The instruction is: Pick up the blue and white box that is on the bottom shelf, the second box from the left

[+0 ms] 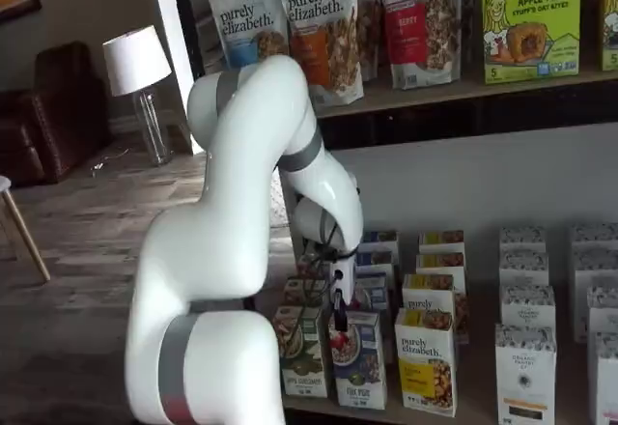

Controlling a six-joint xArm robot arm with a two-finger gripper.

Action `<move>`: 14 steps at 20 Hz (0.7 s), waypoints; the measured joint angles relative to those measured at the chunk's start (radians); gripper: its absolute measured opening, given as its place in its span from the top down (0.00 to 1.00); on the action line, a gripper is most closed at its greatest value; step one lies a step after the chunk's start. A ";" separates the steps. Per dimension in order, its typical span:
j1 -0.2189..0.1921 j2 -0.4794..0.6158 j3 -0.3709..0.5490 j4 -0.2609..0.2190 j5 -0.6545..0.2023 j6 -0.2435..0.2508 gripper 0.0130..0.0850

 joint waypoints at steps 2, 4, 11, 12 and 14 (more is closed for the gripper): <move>-0.002 0.018 -0.020 -0.016 0.000 0.013 0.00; -0.003 0.037 -0.042 -0.041 0.005 0.034 0.00; -0.005 0.096 -0.100 -0.075 0.005 0.062 0.00; -0.006 0.103 -0.105 -0.077 0.001 0.063 0.00; -0.008 0.114 -0.113 -0.084 -0.005 0.066 0.00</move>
